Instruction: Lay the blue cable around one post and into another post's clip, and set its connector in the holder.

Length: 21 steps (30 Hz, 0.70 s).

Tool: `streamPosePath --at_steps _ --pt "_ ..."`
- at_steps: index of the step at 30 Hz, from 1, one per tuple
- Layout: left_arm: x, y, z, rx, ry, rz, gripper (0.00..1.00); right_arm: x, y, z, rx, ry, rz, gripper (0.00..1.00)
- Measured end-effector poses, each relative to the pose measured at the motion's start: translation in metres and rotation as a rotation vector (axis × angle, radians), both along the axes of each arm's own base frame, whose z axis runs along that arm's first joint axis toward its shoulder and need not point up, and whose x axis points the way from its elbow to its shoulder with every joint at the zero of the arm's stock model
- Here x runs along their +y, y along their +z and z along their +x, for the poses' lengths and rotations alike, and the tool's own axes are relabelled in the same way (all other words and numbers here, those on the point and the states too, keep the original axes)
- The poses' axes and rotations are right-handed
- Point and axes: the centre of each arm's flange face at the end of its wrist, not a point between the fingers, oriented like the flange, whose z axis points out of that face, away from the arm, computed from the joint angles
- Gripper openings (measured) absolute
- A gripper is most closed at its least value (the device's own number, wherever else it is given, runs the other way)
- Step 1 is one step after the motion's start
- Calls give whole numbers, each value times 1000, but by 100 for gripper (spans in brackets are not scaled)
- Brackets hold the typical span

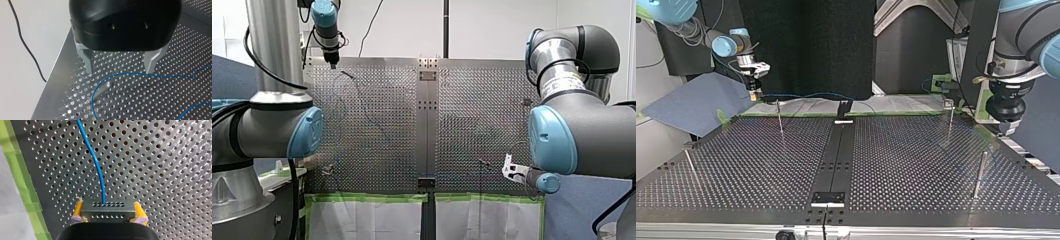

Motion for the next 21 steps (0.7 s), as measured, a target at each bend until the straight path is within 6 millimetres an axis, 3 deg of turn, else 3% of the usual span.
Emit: streamPosePath --at_steps 10,15,21 --pt "-5 1 -3 -25 -26 -9 100 0 0 0 1 0 0 0" --pt "-11 -8 -5 -44 -68 -23 100 0 0 0 3 0 0 0" --pt "-25 -13 -14 -83 -130 -58 100 0 0 0 7 1 -2 0"
